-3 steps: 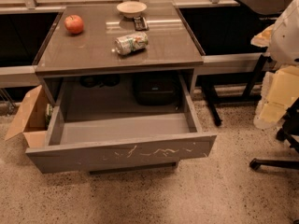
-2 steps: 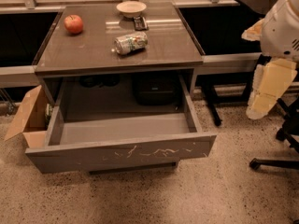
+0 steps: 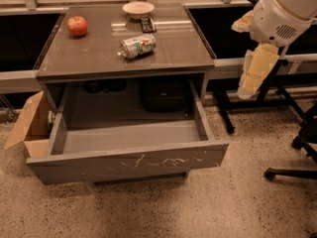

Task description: Place 7up can into top drawer

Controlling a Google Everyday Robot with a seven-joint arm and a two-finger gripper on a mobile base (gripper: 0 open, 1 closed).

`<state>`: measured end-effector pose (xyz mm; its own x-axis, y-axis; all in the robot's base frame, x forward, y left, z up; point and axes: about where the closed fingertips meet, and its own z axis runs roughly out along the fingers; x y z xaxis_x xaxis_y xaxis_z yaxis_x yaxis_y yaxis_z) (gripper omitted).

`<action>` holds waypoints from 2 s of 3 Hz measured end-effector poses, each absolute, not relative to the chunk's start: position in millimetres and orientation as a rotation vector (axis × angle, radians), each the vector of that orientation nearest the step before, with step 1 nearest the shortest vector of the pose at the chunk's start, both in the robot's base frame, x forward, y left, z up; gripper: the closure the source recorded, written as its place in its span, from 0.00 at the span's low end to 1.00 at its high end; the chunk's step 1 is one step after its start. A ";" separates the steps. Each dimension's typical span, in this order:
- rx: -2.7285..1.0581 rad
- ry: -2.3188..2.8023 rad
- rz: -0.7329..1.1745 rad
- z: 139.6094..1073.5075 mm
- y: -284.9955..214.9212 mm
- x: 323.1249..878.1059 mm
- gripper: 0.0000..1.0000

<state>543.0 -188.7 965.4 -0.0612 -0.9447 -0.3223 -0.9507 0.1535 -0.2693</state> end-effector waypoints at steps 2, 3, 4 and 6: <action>-1.811 1.984 0.025 959.3 -184.7 558.6 0.00; -1.874 1.861 0.051 947.4 -165.2 601.4 0.00; -1.935 1.740 0.093 929.9 -145.6 646.7 0.00; -1.989 1.614 0.172 886.9 -104.8 723.4 0.00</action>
Offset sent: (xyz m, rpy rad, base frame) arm 0.0279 0.0045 -0.0122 0.0255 -0.0248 0.0364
